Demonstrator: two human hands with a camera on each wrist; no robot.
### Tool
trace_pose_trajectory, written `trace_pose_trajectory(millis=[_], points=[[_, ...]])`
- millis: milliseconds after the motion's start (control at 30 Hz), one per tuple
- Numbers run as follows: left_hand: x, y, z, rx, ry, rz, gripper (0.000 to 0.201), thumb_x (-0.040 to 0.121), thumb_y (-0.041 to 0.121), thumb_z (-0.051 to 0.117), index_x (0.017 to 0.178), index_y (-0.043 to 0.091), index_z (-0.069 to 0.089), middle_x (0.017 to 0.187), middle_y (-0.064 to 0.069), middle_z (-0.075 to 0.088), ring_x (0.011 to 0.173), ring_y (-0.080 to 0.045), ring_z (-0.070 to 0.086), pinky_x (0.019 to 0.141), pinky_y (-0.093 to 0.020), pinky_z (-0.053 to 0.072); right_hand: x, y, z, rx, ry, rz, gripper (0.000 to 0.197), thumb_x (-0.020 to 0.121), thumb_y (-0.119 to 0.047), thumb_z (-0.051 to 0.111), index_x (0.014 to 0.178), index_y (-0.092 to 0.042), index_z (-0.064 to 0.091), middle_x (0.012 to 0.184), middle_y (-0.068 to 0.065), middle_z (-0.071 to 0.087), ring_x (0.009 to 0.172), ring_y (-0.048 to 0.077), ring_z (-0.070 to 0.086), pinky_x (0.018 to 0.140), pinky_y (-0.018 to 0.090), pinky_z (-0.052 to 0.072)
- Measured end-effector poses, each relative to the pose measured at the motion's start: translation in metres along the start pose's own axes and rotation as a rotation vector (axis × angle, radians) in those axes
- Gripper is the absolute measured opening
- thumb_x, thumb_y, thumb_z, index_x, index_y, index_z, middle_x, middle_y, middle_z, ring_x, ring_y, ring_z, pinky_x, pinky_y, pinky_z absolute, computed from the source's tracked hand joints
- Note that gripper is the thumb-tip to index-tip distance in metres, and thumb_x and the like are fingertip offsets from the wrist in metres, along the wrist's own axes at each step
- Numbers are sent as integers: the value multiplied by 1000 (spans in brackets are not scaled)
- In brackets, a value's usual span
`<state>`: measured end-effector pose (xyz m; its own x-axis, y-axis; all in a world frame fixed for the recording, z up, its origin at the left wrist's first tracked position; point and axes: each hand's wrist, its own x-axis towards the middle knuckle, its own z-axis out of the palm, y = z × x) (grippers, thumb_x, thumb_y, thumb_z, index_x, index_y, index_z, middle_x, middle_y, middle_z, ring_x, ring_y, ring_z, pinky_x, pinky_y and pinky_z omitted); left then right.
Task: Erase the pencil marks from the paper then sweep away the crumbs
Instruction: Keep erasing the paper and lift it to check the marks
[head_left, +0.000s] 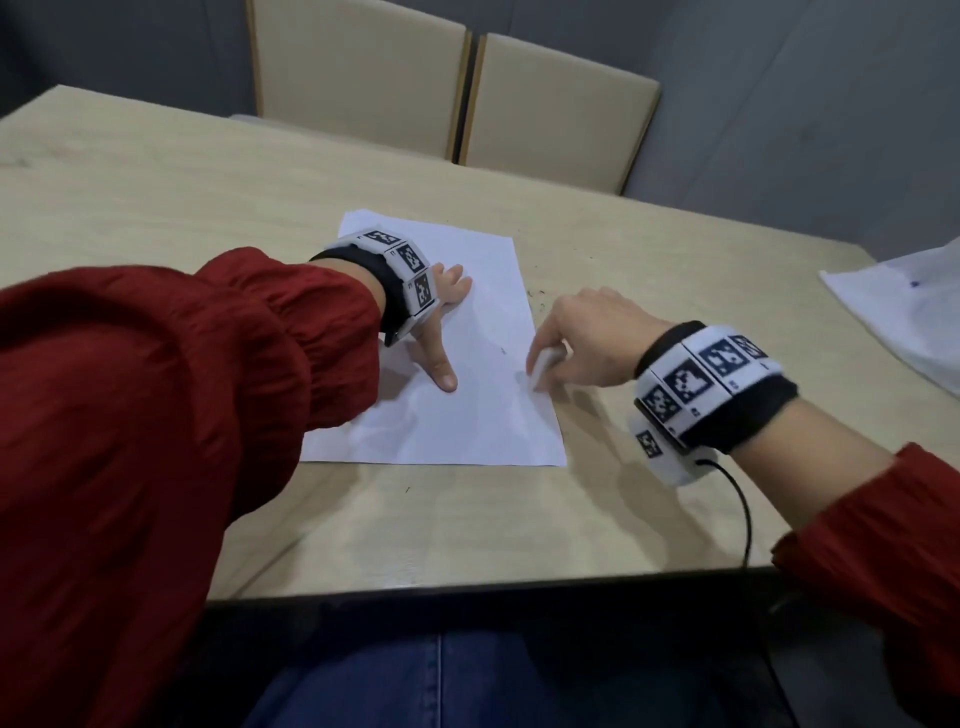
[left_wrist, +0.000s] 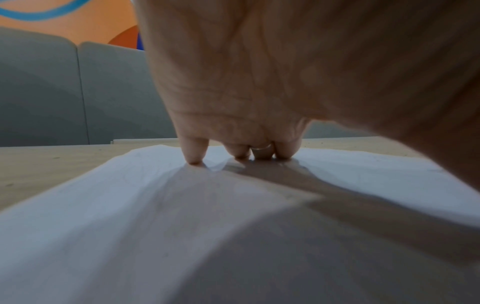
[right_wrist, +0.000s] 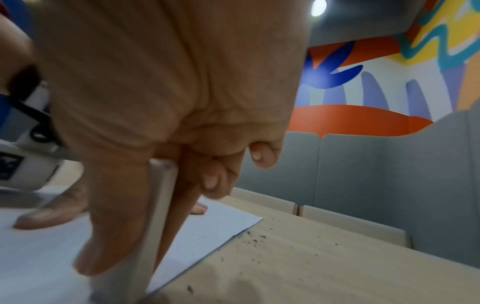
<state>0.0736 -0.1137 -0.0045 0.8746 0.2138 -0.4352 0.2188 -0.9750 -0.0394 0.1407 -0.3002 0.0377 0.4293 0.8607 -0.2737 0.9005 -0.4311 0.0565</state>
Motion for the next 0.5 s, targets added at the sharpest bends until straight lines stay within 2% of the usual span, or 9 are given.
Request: trace_pose_trajectory(millis=[33, 100, 167, 233, 333, 400, 433, 500], points=[[1, 0, 0, 3, 3, 3, 135, 63, 61, 79, 153, 6, -5, 161, -11, 2, 149, -24, 7, 119, -42, 15, 0, 0, -2, -25, -17, -11, 13, 78, -25, 68, 84, -34, 75, 63, -18, 56, 63, 8, 47, 71, 24, 31], [2, -1, 0, 16, 1, 7, 136, 62, 63, 79, 153, 6, -4, 161, -11, 2, 149, -25, 7, 119, -44, 15, 16, -4, -5, 16, 81, 14, 15, 78, -25, 67, 87, -33, 75, 67, -15, 58, 68, 12, 50, 71, 25, 31], [2, -1, 1, 10, 14, 6, 133, 61, 62, 80, 153, 5, 3, 160, -12, 8, 147, -26, 11, 118, -45, 18, 40, -10, -5, 117, 208, 91, 20, 77, -19, 65, 90, -30, 76, 76, -9, 65, 79, 20, 58, 66, 25, 35], [1, -1, 2, 3, 32, 10, 129, 61, 61, 81, 151, 4, 8, 158, -13, 12, 146, -26, 14, 117, -45, 19, 55, -15, 0, 179, 235, 118, 22, 75, -12, 62, 85, -25, 76, 79, -3, 71, 84, 25, 63, 59, 26, 42], [1, -1, 3, -5, 33, 13, 132, 63, 61, 80, 153, 5, 1, 160, -12, 6, 147, -25, 9, 118, -44, 16, 36, -10, 10, 220, 182, 78, 23, 74, -11, 61, 85, -25, 77, 74, -5, 70, 75, 21, 62, 66, 28, 50], [2, -3, 3, -9, 20, 11, 136, 62, 63, 79, 153, 5, -3, 161, -12, 2, 148, -25, 7, 119, -44, 15, 7, -6, 14, 247, 111, 41, 21, 74, -12, 65, 85, -26, 77, 59, -17, 61, 61, 8, 52, 61, 24, 44], [2, -4, 3, -12, 14, 11, 137, 62, 64, 78, 153, 6, -6, 161, -11, -1, 149, -25, 5, 119, -44, 14, -7, -5, 15, 238, 50, 25, 20, 75, -13, 66, 85, -27, 77, 51, -20, 56, 57, 6, 48, 58, 22, 39], [3, -5, 5, -16, -4, 8, 140, 62, 65, 77, 153, 8, -12, 162, -9, -11, 150, -24, -3, 121, -44, 9, -25, -4, 13, 189, -97, -10, 20, 76, -15, 65, 83, -30, 76, 49, -27, 53, 53, 4, 45, 53, 20, 35]])
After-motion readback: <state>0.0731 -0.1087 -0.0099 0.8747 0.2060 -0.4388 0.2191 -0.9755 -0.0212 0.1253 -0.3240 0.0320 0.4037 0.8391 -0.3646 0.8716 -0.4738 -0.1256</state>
